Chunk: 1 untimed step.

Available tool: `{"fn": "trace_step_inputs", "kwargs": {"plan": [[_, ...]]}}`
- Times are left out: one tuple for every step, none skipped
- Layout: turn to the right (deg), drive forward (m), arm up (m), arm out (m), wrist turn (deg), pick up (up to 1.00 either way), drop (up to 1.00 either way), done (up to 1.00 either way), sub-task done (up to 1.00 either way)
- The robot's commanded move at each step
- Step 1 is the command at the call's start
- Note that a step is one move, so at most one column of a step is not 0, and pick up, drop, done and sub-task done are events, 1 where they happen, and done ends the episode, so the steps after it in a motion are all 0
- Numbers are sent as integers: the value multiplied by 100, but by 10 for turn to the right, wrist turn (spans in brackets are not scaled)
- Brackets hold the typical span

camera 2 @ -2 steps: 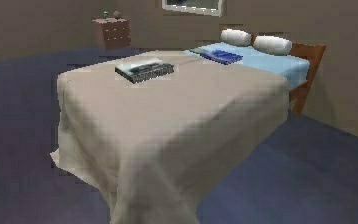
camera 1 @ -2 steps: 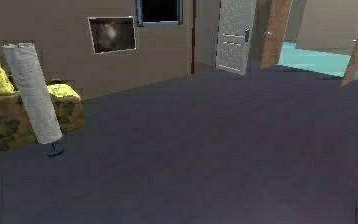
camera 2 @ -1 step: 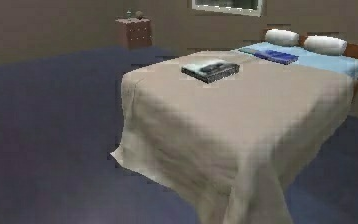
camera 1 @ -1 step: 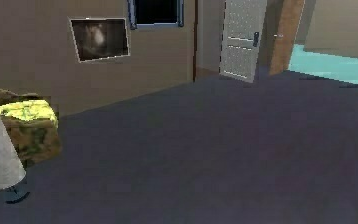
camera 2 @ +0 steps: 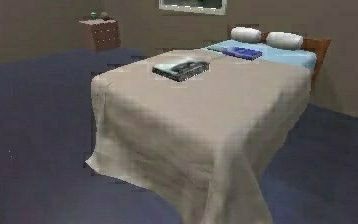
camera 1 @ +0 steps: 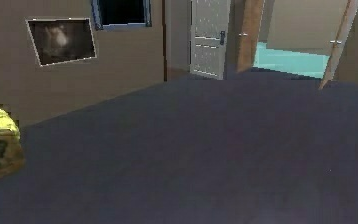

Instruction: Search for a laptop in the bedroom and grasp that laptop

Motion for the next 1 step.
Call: {"fn": "trace_step_inputs", "kwargs": {"plan": [[0, 100, 0, 0, 0, 0, 0, 0, 0]]}}
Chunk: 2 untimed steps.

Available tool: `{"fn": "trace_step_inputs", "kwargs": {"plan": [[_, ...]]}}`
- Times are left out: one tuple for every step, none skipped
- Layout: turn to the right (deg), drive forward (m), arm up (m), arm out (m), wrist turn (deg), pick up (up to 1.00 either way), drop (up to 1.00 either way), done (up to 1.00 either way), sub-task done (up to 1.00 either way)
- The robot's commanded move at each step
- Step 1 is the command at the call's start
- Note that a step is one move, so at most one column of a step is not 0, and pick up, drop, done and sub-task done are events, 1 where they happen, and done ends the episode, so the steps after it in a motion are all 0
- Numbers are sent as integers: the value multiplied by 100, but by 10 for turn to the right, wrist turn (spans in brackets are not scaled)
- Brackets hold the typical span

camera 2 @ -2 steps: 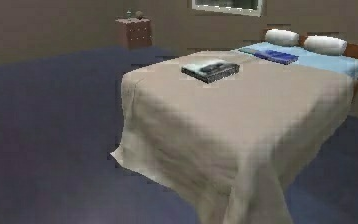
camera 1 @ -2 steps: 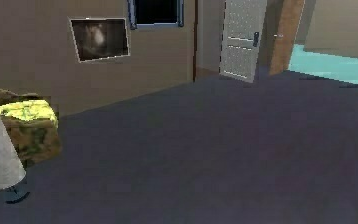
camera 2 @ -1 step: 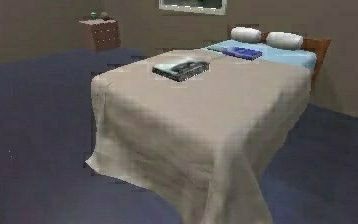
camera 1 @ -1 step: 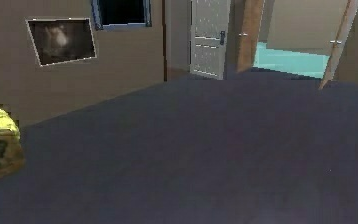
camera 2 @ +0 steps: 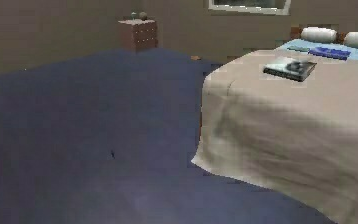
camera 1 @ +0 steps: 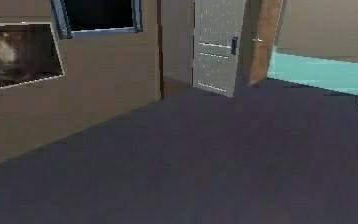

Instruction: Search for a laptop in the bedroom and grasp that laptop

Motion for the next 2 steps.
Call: {"fn": "trace_step_inputs", "kwargs": {"plan": [[0, 100, 0, 0, 0, 0, 0, 0, 0], [0, 100, 0, 0, 0, 0, 0, 0, 0]]}}
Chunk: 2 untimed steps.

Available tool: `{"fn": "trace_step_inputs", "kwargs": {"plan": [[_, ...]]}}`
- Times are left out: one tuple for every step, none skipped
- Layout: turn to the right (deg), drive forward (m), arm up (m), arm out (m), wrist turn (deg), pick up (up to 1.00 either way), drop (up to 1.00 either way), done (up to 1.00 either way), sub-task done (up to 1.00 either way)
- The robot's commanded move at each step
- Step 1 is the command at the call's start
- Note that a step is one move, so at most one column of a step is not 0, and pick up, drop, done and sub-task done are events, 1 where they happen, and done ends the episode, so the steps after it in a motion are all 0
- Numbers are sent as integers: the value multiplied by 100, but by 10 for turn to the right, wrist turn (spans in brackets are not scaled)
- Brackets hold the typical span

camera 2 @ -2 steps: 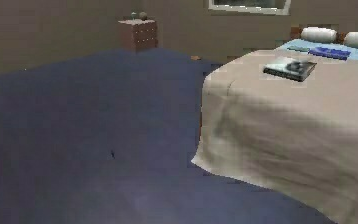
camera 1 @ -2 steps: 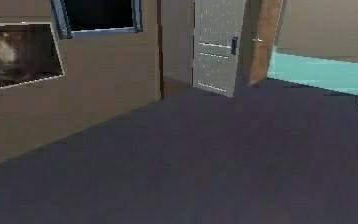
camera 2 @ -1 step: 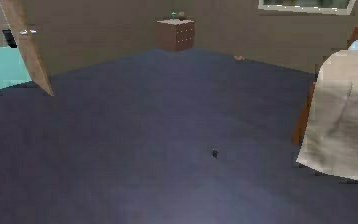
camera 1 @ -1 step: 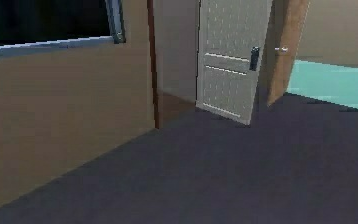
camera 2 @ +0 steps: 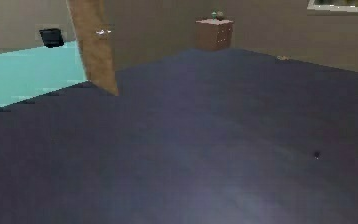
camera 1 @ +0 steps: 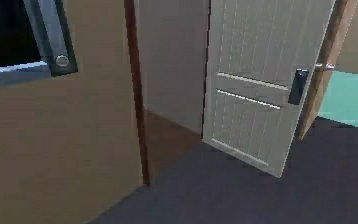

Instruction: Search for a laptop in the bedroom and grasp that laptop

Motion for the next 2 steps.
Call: {"fn": "trace_step_inputs", "kwargs": {"plan": [[0, 100, 0, 0, 0, 0, 0, 0, 0], [60, 0, 0, 0, 0, 0, 0, 0, 0]]}}
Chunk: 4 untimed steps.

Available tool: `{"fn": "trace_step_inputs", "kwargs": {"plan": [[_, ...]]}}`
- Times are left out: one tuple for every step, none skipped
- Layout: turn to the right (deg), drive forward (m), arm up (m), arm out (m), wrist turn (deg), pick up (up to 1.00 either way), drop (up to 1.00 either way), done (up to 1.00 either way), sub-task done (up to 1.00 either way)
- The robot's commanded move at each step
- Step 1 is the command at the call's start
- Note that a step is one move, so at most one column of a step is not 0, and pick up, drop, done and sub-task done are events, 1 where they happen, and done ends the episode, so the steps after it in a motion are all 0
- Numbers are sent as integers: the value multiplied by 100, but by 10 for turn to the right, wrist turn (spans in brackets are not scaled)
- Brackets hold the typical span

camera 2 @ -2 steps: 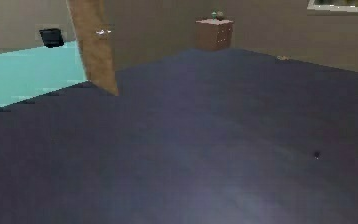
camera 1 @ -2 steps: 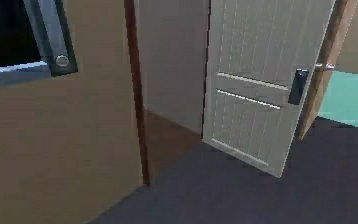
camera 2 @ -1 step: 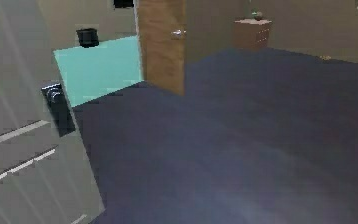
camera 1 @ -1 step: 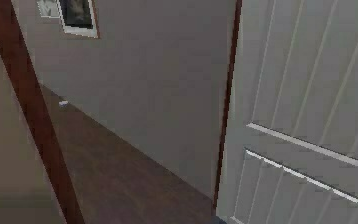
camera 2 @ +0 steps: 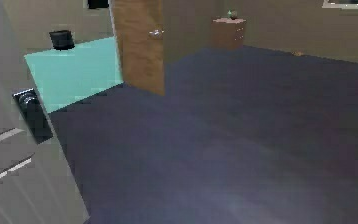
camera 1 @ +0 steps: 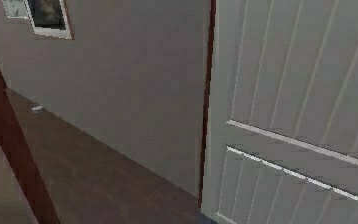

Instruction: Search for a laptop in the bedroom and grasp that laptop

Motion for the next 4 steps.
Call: {"fn": "trace_step_inputs", "kwargs": {"plan": [[0, 50, 0, 0, 0, 0, 0, 0, 0], [-450, 0, 0, 0, 0, 0, 0, 0, 0], [0, 45, 0, 0, 0, 0, 0, 0, 0], [-360, 0, 0, 0, 0, 0, 0, 0, 0]]}}
